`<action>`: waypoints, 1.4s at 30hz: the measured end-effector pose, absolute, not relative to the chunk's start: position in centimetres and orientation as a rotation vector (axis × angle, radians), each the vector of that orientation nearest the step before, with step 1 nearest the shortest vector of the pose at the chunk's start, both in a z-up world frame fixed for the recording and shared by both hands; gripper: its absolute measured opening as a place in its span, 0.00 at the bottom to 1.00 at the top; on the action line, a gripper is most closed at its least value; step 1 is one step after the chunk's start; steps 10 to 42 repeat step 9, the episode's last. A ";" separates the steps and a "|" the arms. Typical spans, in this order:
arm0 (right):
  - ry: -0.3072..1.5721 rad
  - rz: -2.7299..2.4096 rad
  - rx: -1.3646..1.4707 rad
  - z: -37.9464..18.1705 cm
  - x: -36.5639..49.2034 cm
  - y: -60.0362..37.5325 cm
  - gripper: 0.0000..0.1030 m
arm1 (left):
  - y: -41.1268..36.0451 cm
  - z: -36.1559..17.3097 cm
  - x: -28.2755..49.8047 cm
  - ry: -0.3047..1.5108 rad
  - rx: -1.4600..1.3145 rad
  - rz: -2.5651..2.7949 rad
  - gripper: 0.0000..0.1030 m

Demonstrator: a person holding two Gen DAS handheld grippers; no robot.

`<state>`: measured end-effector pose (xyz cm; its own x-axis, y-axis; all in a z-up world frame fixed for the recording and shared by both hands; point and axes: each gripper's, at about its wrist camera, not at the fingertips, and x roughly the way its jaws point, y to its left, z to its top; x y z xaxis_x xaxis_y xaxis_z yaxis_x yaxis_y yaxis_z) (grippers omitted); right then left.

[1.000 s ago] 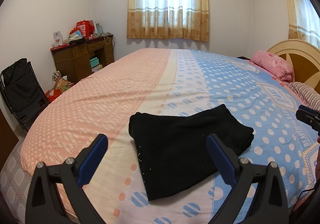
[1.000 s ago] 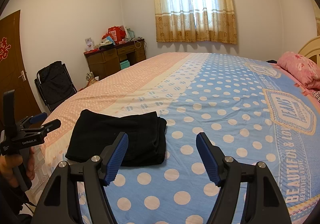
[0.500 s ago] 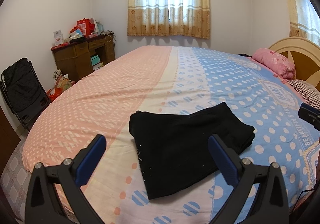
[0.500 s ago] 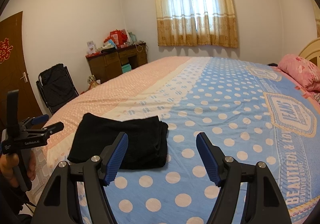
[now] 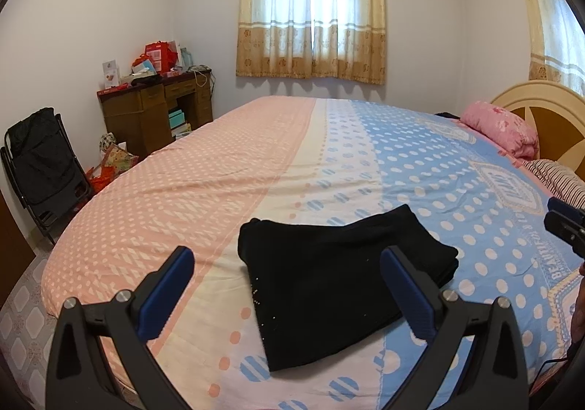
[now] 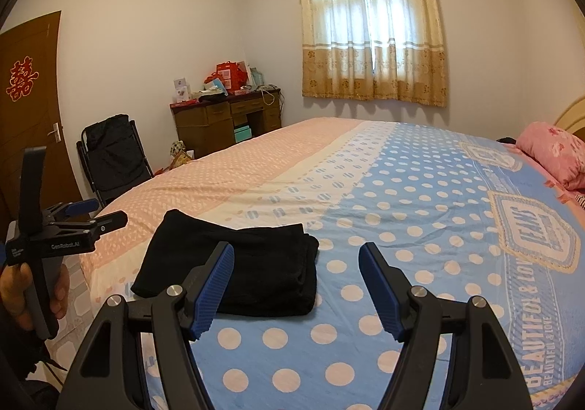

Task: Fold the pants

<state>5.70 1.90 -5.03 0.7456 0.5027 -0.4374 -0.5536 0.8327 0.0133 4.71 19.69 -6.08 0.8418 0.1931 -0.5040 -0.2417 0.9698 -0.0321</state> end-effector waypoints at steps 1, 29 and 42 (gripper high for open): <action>0.445 0.581 -0.124 -5.1 5.7 2.0 0.70 | 19.7 -6.1 4.8 0.526 -0.098 0.227 1.00; 0.451 0.583 -0.137 -5.3 5.5 2.4 0.70 | 18.9 -6.4 4.7 0.524 -0.054 0.197 1.00; 0.451 0.583 -0.137 -5.3 5.5 2.4 0.70 | 18.9 -6.4 4.7 0.524 -0.054 0.197 1.00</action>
